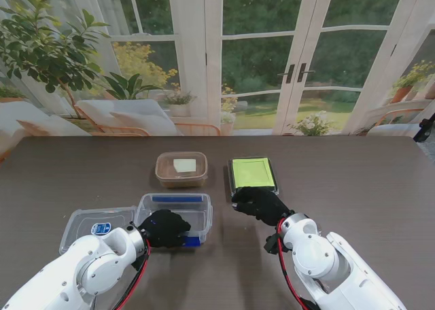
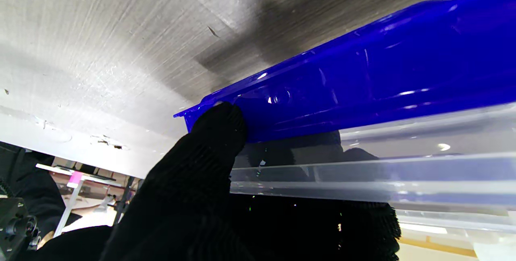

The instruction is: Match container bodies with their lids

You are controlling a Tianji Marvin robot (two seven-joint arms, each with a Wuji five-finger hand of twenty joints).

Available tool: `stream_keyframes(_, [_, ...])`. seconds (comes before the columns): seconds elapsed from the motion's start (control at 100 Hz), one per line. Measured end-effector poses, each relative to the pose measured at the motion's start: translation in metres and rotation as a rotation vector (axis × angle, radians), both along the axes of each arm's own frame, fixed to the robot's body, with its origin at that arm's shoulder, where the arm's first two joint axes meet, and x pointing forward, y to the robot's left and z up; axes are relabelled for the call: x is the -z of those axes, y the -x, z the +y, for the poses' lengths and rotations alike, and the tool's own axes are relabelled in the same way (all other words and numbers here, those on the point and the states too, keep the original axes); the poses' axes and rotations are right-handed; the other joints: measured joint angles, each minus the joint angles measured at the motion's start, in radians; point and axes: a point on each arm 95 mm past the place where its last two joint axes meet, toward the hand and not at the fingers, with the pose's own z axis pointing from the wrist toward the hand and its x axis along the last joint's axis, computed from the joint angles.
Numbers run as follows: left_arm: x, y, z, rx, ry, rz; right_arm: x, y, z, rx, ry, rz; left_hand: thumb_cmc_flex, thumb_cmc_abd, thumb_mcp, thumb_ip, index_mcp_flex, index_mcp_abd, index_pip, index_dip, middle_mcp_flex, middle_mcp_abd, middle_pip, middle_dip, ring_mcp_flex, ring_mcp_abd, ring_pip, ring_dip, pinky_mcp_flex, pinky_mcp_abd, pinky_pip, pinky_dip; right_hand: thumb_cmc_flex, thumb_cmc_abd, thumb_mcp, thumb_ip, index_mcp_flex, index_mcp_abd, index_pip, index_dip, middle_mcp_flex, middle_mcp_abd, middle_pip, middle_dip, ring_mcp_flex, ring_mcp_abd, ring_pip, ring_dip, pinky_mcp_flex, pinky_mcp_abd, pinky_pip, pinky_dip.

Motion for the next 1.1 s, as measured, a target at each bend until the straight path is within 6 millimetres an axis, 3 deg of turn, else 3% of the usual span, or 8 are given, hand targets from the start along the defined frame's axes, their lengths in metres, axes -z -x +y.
stream_keyframes(0.04, [0.0,0.0,0.0,0.0,-0.007,0.004,0.0,0.0,0.0,0.0,0.0,0.0,0.038,0.042,-0.104,0.002,-0.002,-0.006,-0.031,0.007,-0.016,-0.001,0.022,-0.065,-0.002,0.0,0.0,0.0,-0.008,0.0,0.0,0.001,0.0,0.0,0.0,0.0,0.0,0.0,0.0,0.0,0.0,0.0,0.0,0.0,0.0,0.0,0.0,0.0,0.0,0.0,0.0,0.0])
stream_keyframes(0.24, [-0.001,0.001,-0.001,0.001,-0.037,0.008,0.0,0.0,0.0,-0.001,-0.002,0.003,0.019,0.012,-0.019,0.002,-0.025,-0.014,-0.129,0.016,-0.05,-0.001,-0.02,-0.01,-0.044,0.0,0.002,0.0,-0.053,0.0,0.0,0.013,0.0,0.0,0.0,0.0,0.0,0.0,0.0,0.0,0.0,0.0,0.0,0.0,0.0,0.0,0.0,0.0,0.0,0.0,0.0,0.0])
stream_keyframes(0.46, [-0.004,0.002,-0.001,0.0,-0.076,0.004,0.0,0.001,0.0,-0.002,-0.004,0.005,-0.024,0.014,0.036,0.002,-0.039,-0.017,-0.232,0.054,-0.131,0.002,-0.009,-0.103,-0.117,0.01,-0.065,-0.014,-0.144,0.0,-0.064,0.025,0.0,0.0,0.0,0.0,0.0,0.001,0.0,0.0,0.0,0.006,0.0,0.0,0.0,0.001,0.0,0.0,0.0,0.0,0.0,0.0])
stream_keyframes(0.57, [-0.004,0.002,-0.001,-0.002,-0.086,0.004,0.0,0.002,0.0,-0.004,-0.006,0.008,-0.043,0.014,0.054,0.002,-0.051,-0.018,-0.27,0.068,-0.161,0.005,-0.017,-0.209,-0.143,0.021,-0.131,-0.05,-0.177,0.0,-0.101,0.025,0.0,0.0,0.0,0.0,0.0,0.001,0.0,0.0,0.0,0.007,0.0,0.0,0.0,0.001,0.0,0.0,0.0,0.0,0.0,0.0])
stream_keyframes(0.68, [-0.005,0.002,-0.001,-0.007,-0.087,0.003,0.0,0.002,0.0,-0.005,-0.006,0.008,-0.092,0.017,0.068,0.003,-0.056,-0.008,-0.294,0.073,-0.195,0.016,-0.013,-0.415,-0.179,0.024,-0.177,-0.076,-0.201,0.0,-0.126,0.025,0.0,0.0,0.0,0.0,0.0,0.001,-0.001,0.0,0.0,0.007,0.0,0.0,0.0,0.001,0.0,0.0,0.0,0.0,0.0,0.0])
stream_keyframes(0.79, [-0.006,0.002,0.001,-0.013,-0.091,-0.004,0.0,0.002,0.0,-0.005,-0.006,0.008,-0.168,0.045,0.08,0.004,-0.061,0.008,-0.328,0.058,-0.212,0.018,-0.016,-0.454,-0.193,0.035,-0.221,-0.099,-0.219,0.0,-0.149,0.025,0.0,0.0,0.0,0.0,0.0,0.001,-0.001,0.0,0.0,0.007,0.0,0.0,0.0,0.001,0.0,0.0,0.0,0.0,0.0,0.0])
stream_keyframes(0.93, [-0.011,0.003,0.002,-0.025,-0.093,-0.02,0.0,0.002,0.001,-0.006,-0.006,0.009,-0.179,0.056,0.075,0.004,-0.063,0.01,-0.341,0.045,-0.212,0.02,-0.031,-0.478,-0.207,0.045,-0.302,-0.141,-0.242,0.005,-0.192,0.013,0.0,0.0,0.0,0.0,0.0,0.001,-0.001,0.0,0.0,0.007,0.0,0.0,0.0,0.001,0.0,0.0,0.0,0.0,0.0,0.0])
stream_keyframes(1.1, [-0.021,0.008,0.008,-0.046,-0.088,-0.041,0.0,0.003,0.001,-0.008,-0.005,0.011,-0.2,0.117,-0.017,0.004,-0.079,0.011,-0.37,0.031,-0.224,0.024,-0.063,-0.527,-0.229,0.049,-0.396,-0.208,-0.263,0.01,-0.261,-0.014,0.0,0.0,0.0,0.0,0.0,0.001,-0.001,0.0,0.0,0.007,0.0,0.0,0.0,0.001,0.0,0.0,0.0,0.0,0.0,0.0])
